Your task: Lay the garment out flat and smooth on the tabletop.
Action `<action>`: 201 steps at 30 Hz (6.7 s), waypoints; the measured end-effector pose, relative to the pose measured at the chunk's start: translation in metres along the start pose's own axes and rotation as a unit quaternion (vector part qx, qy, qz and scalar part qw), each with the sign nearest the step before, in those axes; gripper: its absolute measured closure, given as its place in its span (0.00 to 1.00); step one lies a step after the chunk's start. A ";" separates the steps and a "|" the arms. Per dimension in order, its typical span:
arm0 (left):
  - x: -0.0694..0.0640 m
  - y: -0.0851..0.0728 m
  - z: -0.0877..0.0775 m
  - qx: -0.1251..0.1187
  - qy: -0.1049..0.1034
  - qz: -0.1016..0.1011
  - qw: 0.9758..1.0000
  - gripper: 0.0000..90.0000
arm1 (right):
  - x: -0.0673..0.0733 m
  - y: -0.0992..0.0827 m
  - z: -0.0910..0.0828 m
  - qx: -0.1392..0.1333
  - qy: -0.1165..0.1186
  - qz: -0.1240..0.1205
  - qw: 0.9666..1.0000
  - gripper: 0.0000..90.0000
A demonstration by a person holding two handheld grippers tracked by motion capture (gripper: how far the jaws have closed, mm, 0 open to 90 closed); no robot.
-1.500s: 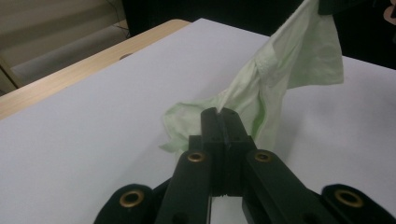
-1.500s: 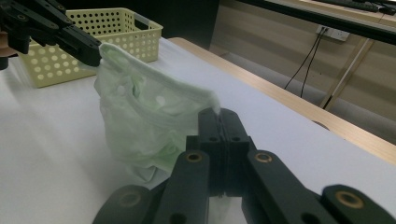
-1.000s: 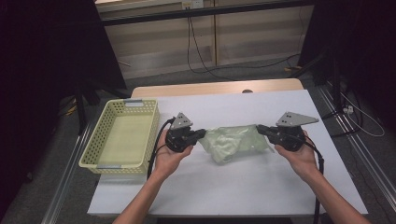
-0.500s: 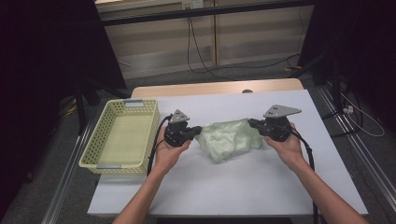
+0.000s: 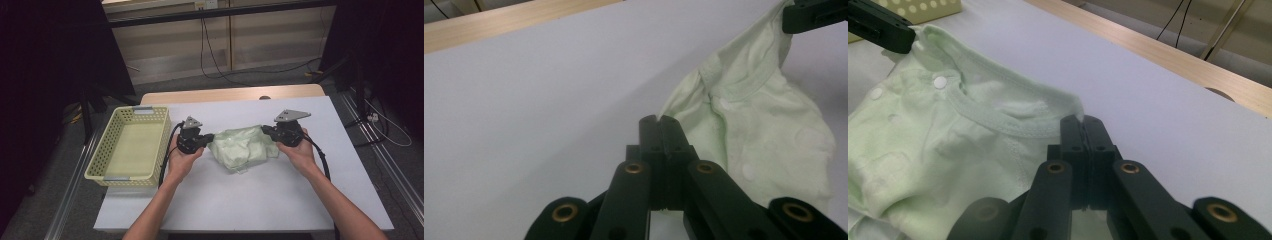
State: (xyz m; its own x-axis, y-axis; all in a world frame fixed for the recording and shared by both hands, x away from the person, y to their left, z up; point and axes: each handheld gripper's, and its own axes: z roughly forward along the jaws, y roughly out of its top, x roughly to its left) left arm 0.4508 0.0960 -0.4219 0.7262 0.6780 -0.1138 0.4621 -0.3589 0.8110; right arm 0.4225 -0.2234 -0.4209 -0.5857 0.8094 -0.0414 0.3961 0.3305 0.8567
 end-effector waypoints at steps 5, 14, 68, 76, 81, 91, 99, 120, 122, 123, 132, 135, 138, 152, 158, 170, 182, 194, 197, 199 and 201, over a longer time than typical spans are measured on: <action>0.000 0.001 0.003 0.009 0.011 0.015 1.000 1.00 | -0.001 0.001 0.008 0.005 -0.003 0.001 1.000 1.00; 0.013 0.002 0.020 0.026 0.015 -0.006 1.000 1.00 | -0.007 -0.002 0.027 0.027 -0.014 0.005 1.000 1.00; 0.029 -0.009 0.037 0.078 0.012 -0.031 0.996 0.97 | -0.059 -0.038 0.009 0.081 -0.082 0.076 0.990 0.98; 0.032 0.008 0.005 0.041 0.038 -0.041 0.998 0.97 | -0.057 -0.029 0.010 0.059 -0.081 0.067 0.993 0.98; 0.042 0.009 0.009 0.032 0.041 -0.061 0.997 0.97 | -0.057 -0.023 0.018 0.053 -0.088 0.065 0.993 0.98; 0.040 0.004 0.040 0.028 0.036 -0.075 0.996 0.87 | -0.077 -0.032 0.027 0.060 -0.121 0.089 0.987 0.98; 0.045 0.003 0.033 0.027 0.041 -0.078 0.996 0.73 | -0.090 -0.038 0.015 0.061 -0.142 0.099 0.983 0.98; 0.013 -0.002 0.068 0.057 0.064 0.005 0.996 1.00 | -0.074 -0.034 0.006 0.062 -0.119 0.076 0.988 0.68; 0.012 -0.001 0.068 0.060 0.068 -0.015 0.996 1.00 | -0.069 -0.036 0.003 0.061 -0.114 0.074 0.989 0.68; 0.012 -0.001 0.068 0.062 0.070 -0.009 0.996 1.00 | -0.065 -0.036 0.003 0.061 -0.109 0.073 0.990 0.69; 0.033 -0.002 0.047 0.072 0.089 -0.029 0.993 1.00 | -0.040 -0.039 -0.011 0.070 -0.062 0.032 0.995 0.77; 0.036 -0.005 0.043 0.077 0.091 -0.027 0.993 1.00 | -0.035 -0.049 -0.012 0.077 -0.039 0.018 0.996 0.80; 0.040 -0.009 0.040 0.073 0.097 -0.037 0.992 1.00 | -0.034 -0.052 -0.008 0.082 -0.028 0.016 0.996 0.80; 0.041 -0.017 0.027 0.027 0.064 -0.063 0.996 0.79 | -0.031 -0.057 -0.003 0.095 -0.021 0.006 0.995 0.96; 0.036 -0.015 0.014 0.020 0.070 -0.039 0.997 0.67 | -0.034 -0.056 -0.006 0.102 -0.041 0.005 0.994 0.98; 0.008 -0.018 0.001 0.019 0.054 0.007 0.998 0.44 | -0.037 -0.056 -0.015 0.093 -0.039 0.016 0.995 0.89; -0.011 -0.036 -0.018 0.004 0.039 0.040 0.998 0.23 | -0.014 -0.044 -0.029 0.048 -0.013 0.005 0.999 0.67; -0.043 -0.034 -0.013 0.007 0.006 0.092 0.996 0.19 | 0.015 -0.040 -0.032 0.035 0.033 -0.018 0.999 0.77; -0.050 -0.033 -0.013 0.004 -0.036 0.090 0.995 0.27 | 0.022 -0.039 -0.030 0.041 0.046 -0.031 0.998 0.84; -0.056 -0.034 -0.013 0.005 -0.043 0.102 0.994 0.38 | 0.026 -0.040 -0.027 0.046 0.055 -0.036 0.997 0.87; -0.062 -0.034 -0.011 0.011 -0.067 0.103 0.992 0.48 | 0.031 -0.042 -0.023 0.054 0.062 -0.043 0.996 0.88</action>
State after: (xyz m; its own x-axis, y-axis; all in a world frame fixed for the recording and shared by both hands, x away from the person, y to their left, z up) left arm 0.3849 0.0735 -0.4357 0.8673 0.4972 -0.0227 0.3055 -0.4958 0.8129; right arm 0.3717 -0.2236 -0.4459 -0.7013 0.7115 -0.0433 0.4104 0.4526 0.7917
